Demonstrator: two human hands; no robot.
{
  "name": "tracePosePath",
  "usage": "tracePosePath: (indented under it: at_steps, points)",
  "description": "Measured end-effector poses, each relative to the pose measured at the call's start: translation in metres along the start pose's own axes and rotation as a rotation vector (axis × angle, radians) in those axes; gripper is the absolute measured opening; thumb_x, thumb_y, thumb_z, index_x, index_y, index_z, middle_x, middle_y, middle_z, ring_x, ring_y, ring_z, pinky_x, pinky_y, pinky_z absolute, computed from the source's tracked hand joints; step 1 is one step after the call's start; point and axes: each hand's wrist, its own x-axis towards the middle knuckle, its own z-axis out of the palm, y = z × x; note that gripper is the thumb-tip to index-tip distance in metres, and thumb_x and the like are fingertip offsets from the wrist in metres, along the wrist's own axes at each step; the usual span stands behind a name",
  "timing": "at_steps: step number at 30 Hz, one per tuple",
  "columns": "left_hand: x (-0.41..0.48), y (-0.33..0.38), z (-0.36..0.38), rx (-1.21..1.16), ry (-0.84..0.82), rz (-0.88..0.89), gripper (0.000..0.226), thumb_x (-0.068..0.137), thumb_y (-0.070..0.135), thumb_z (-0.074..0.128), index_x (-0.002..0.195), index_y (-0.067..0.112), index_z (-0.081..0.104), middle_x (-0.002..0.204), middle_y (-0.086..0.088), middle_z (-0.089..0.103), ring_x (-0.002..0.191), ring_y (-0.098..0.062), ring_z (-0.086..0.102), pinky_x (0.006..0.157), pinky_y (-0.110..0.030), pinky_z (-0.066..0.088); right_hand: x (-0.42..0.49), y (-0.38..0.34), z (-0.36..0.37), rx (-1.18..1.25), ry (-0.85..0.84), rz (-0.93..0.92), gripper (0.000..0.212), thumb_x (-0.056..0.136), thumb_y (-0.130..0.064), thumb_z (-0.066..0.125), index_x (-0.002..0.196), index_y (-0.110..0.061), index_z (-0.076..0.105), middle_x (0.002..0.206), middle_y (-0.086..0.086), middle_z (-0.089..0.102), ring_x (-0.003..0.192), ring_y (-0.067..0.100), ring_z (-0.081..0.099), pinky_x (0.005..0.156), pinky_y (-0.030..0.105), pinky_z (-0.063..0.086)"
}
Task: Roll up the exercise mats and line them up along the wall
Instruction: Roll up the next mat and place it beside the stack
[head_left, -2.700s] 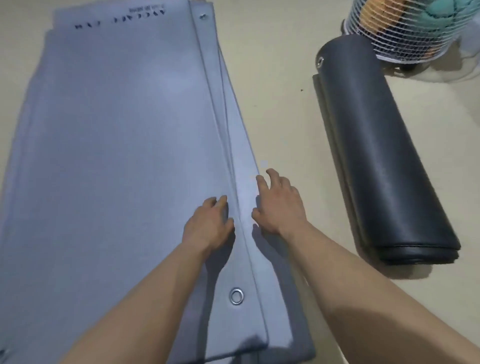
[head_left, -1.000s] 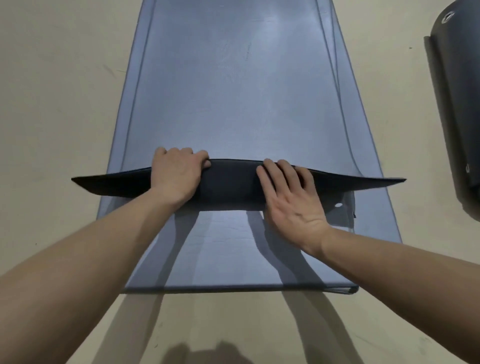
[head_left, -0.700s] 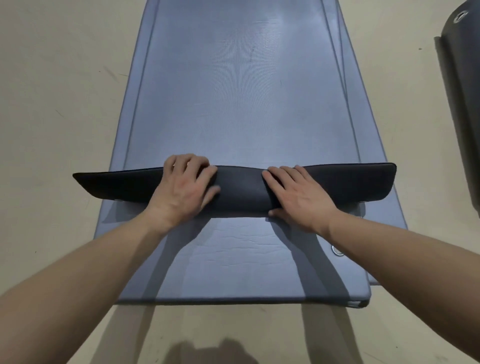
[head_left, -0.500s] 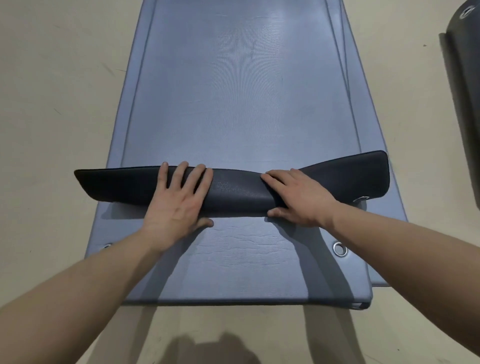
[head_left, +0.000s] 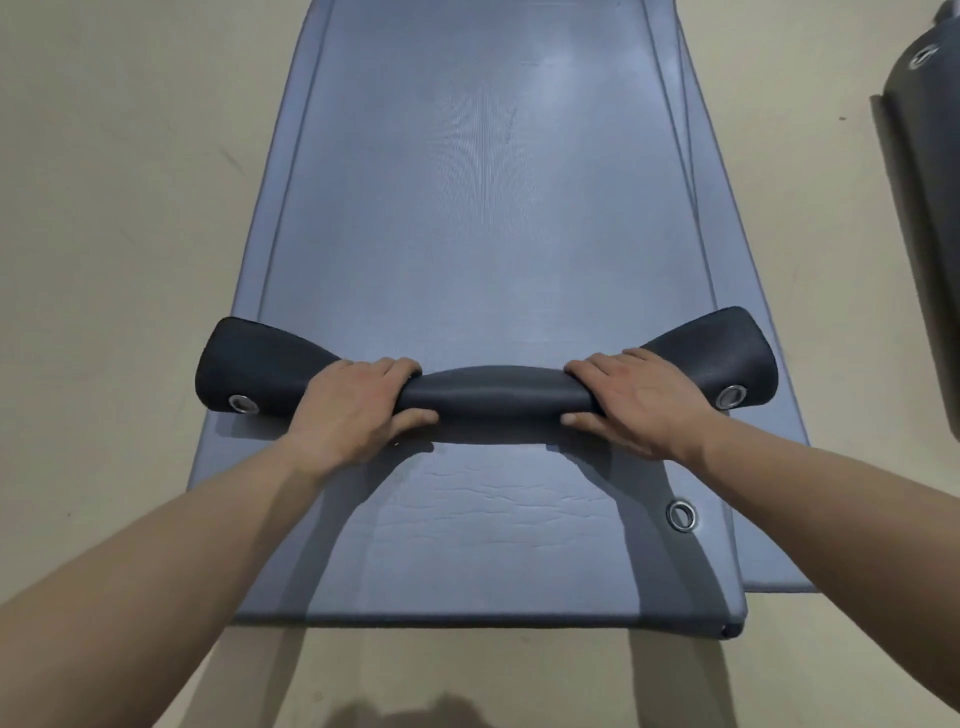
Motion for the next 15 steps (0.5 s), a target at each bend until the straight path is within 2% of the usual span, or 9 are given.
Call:
tracePosePath:
  at_steps: [2, 4, 6, 8, 10, 13, 15]
  points:
    - [0.008, -0.005, -0.016, -0.019, -0.085, -0.027, 0.070, 0.085, 0.086, 0.025, 0.120, 0.034, 0.056, 0.105, 0.010, 0.070, 0.091, -0.019, 0.066, 0.076, -0.037, 0.049, 0.001, 0.004, -0.012, 0.151, -0.042, 0.024, 0.077, 0.088, -0.085, 0.021, 0.131, -0.029, 0.052, 0.121, -0.004, 0.064, 0.106, 0.024, 0.062, 0.089, 0.039, 0.045]
    - [0.014, -0.009, -0.025, -0.027, -0.146, -0.035, 0.075, 0.079, 0.090, 0.018, 0.111, 0.034, 0.058, 0.096, 0.008, 0.069, 0.086, -0.020, 0.064, 0.074, -0.039, 0.049, 0.002, 0.006, -0.022, 0.294, -0.100, 0.069, 0.069, 0.087, -0.084, 0.034, 0.126, -0.032, 0.058, 0.110, -0.004, 0.064, 0.109, 0.020, 0.057, 0.084, 0.037, 0.045]
    - [0.019, -0.012, -0.029, -0.062, -0.187, -0.048, 0.076, 0.077, 0.091, 0.018, 0.105, 0.033, 0.059, 0.090, 0.004, 0.068, 0.082, -0.021, 0.062, 0.075, -0.041, 0.050, 0.003, 0.004, -0.023, 0.199, -0.039, 0.090, 0.075, 0.085, -0.087, 0.029, 0.126, -0.036, 0.064, 0.112, -0.005, 0.065, 0.113, 0.018, 0.051, 0.084, 0.037, 0.045]
    - [0.026, -0.013, -0.032, -0.105, -0.231, -0.065, 0.075, 0.076, 0.091, 0.020, 0.102, 0.034, 0.060, 0.088, 0.004, 0.067, 0.080, -0.020, 0.061, 0.076, -0.041, 0.051, 0.002, -0.001, -0.019, 0.039, 0.084, 0.142, 0.087, 0.084, -0.090, 0.013, 0.124, -0.035, 0.066, 0.115, -0.003, 0.066, 0.109, 0.021, 0.057, 0.084, 0.038, 0.046]
    - [0.033, -0.014, -0.036, -0.143, -0.290, -0.083, 0.071, 0.076, 0.091, 0.023, 0.099, 0.035, 0.060, 0.087, 0.005, 0.066, 0.079, -0.017, 0.061, 0.075, -0.040, 0.050, 0.003, -0.006, -0.016, 0.030, 0.111, 0.195, 0.094, 0.080, -0.091, 0.002, 0.112, -0.029, 0.065, 0.102, -0.002, 0.065, 0.098, 0.024, 0.062, 0.076, 0.038, 0.046]
    - [0.041, -0.016, -0.041, -0.150, -0.326, -0.110, 0.070, 0.079, 0.089, 0.023, 0.101, 0.034, 0.060, 0.090, 0.004, 0.067, 0.081, -0.018, 0.061, 0.072, -0.039, 0.047, 0.018, 0.003, -0.024, 0.060, 0.074, 0.230, 0.084, 0.075, -0.091, 0.004, 0.085, -0.025, 0.054, 0.082, -0.002, 0.055, 0.079, 0.027, 0.058, 0.067, 0.038, 0.040]
    - [0.041, -0.013, -0.037, -0.072, -0.191, -0.132, 0.069, 0.086, 0.085, 0.022, 0.106, 0.032, 0.060, 0.094, 0.003, 0.069, 0.084, -0.022, 0.062, 0.071, -0.039, 0.047, 0.034, 0.015, -0.035, 0.096, 0.023, 0.241, 0.079, 0.077, -0.093, 0.012, 0.076, -0.025, 0.052, 0.074, -0.002, 0.054, 0.072, 0.027, 0.055, 0.066, 0.038, 0.040]
